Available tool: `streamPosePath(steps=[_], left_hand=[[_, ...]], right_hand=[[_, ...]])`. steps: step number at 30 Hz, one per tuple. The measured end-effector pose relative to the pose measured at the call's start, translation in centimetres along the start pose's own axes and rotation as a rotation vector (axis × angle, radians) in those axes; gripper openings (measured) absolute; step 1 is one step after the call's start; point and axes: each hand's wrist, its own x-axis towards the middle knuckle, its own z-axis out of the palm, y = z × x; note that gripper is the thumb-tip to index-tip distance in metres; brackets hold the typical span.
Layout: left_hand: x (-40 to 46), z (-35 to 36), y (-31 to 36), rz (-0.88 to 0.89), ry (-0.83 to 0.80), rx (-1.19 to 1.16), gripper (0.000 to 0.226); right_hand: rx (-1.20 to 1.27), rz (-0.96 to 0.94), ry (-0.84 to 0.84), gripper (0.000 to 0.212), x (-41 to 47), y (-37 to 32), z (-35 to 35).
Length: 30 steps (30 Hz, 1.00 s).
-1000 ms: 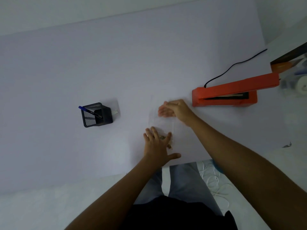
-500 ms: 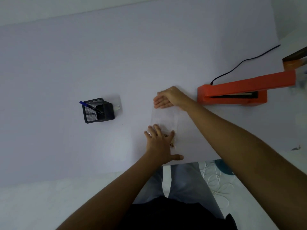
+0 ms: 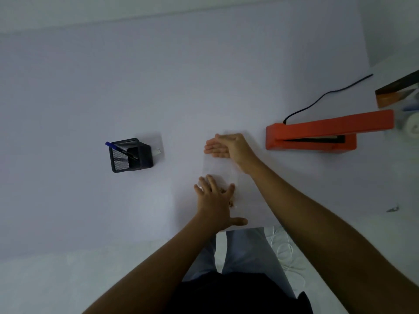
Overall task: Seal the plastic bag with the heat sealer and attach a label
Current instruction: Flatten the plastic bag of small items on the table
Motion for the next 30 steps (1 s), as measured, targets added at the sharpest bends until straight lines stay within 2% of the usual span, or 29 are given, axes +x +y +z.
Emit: streamPosePath(steps=[6,11,17,23,30], left_hand=[[0.4,0.2,-0.2,0.008,0.017,0.010,0.114],[0.4,0.2,-0.2,0.005,-0.008,0.028,0.116],[0.5,-0.1,0.0,0.020,-0.002,0.066,0.117],[0.4,-0.1,-0.2,0.019,0.009,0.052,0.115],[0.4,-0.2,0.0,0.019,0.013,0.084,0.119]], right_hand=[[-0.012,0.107,-0.048,0.042,-0.8,4.0,2.0],[-0.027,0.110,-0.001,0.048,2.1,0.2,0.7],[-0.017,0.010,0.094,0.049,5.0,-3.5,-2.0],[0.099,-0.032,0.082,0.046,0.2,-0.1,-1.7],[-0.090,0.101,0.001,0.046,-4.8,5.1,-2.2]])
